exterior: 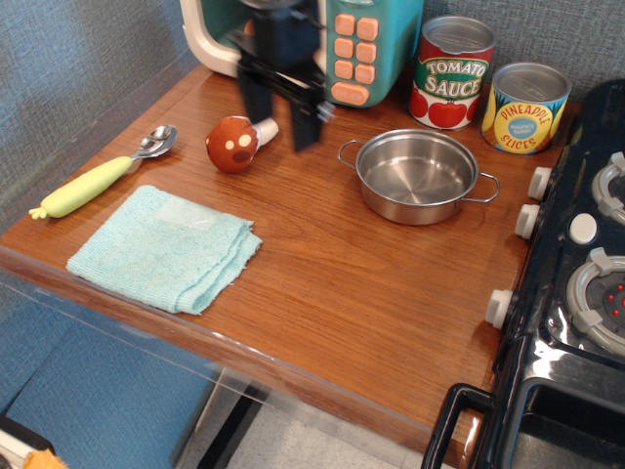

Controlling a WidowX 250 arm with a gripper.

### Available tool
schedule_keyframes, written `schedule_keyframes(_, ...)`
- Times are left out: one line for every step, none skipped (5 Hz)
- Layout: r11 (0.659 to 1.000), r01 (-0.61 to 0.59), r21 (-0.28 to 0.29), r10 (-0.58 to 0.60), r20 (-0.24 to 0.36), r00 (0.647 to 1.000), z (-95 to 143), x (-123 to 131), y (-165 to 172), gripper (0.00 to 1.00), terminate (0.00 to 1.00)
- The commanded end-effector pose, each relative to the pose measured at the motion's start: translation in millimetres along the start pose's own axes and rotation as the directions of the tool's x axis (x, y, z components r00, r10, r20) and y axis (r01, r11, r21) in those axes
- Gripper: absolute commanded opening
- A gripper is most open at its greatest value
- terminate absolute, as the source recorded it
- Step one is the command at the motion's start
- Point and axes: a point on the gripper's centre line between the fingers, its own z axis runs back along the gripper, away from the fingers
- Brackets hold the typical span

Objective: Place the silver pot on the blue rag.

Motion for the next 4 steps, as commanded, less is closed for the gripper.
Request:
schedule_keyframes(0.957,0.287,-0.042,-0.283,0.086,0.955,6.9,33.9,-81.2,1.00,0.00)
schedule_keyframes(0.942,0.333,-0.049,-0.329,0.078,0.941,-0.1,38.3,-97.3,1.00,0.00)
schedule_keyframes(0.935,0.351,-0.061,-0.348,0.049,0.936,-18.2,42.4,-104.3,1.00,0.00)
schedule_keyframes(0.934,0.351,-0.068,-0.351,0.001,0.936,-42.3,51.0,-102.1,1.00,0.00)
